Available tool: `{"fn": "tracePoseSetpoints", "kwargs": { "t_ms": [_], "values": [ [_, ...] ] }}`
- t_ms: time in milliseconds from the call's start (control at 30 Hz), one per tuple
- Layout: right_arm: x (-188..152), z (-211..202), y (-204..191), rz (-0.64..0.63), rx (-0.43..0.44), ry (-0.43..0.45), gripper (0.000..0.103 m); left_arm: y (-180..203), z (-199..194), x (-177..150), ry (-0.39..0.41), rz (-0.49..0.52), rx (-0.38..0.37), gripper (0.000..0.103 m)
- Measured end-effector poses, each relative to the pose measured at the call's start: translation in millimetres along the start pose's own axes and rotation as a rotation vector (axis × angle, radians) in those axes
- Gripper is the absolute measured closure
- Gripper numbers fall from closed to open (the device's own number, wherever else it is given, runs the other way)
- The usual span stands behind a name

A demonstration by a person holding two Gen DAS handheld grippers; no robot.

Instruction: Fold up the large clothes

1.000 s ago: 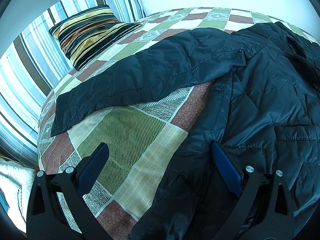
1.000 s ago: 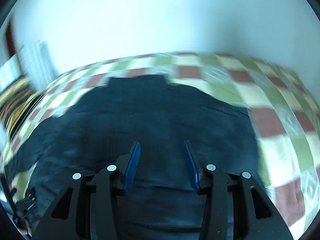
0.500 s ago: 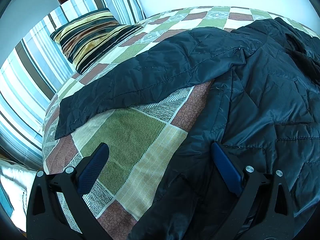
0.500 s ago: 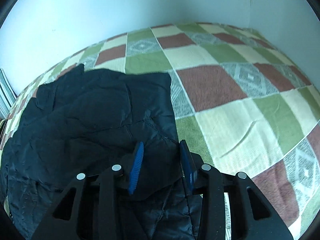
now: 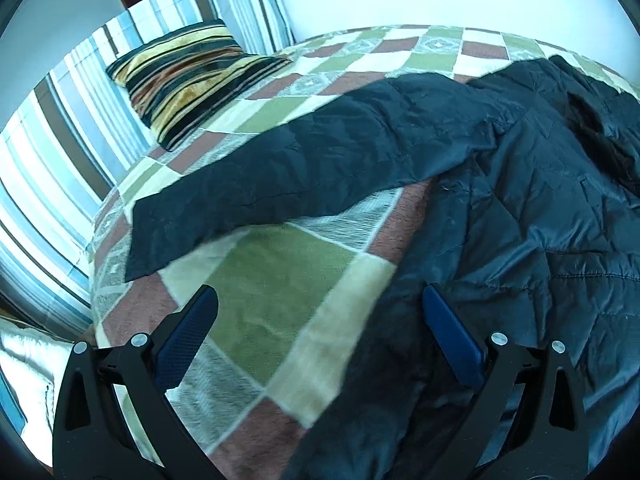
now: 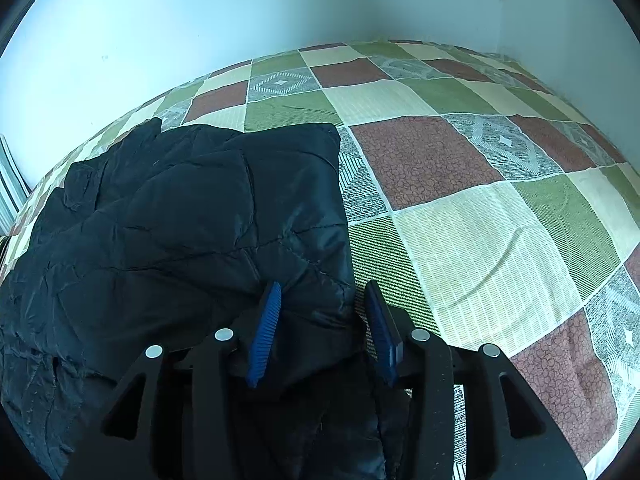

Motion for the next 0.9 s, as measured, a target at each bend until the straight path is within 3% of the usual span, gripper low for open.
{"fn": "tracePoseSetpoints", "kwargs": {
  "t_ms": [133, 333, 600, 733, 900],
  "values": [
    [0, 0, 3, 0.009, -0.008, 0.004, 0.053, -30, -5, -1, -0.003, -0.036, 0.016, 0.002],
    [0, -2, 7, 0.023, -0.051, 0.013, 0.036, -88, 6, 0, 0.010, -0.116, 0.109, 0.002],
    [-1, -2, 8, 0.017, -0.126, 0.020, 0.019, -187, 65, -1, -0.097, -0.319, 0.153, 0.002],
    [-1, 0, 11, 0.033, -0.143, 0.014, 0.013, -214, 88, 0, -0.109, -0.403, 0.086, 0.002],
    [-2, 0, 11, 0.033, -0.154, 0.014, 0.011, -227, 114, -2, -0.121, -0.490, -0.090, 0.002]
  ]
}}
Point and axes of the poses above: each gripper's, at about its wrist camera, not at the fingertips, and z roughly the way its jaws point, y to its right, x to its top, the point moved 2 cm from there along z, roughly the way its jaws point, and after that the axes turned 5 degrees about y, right-handed, at the moved point
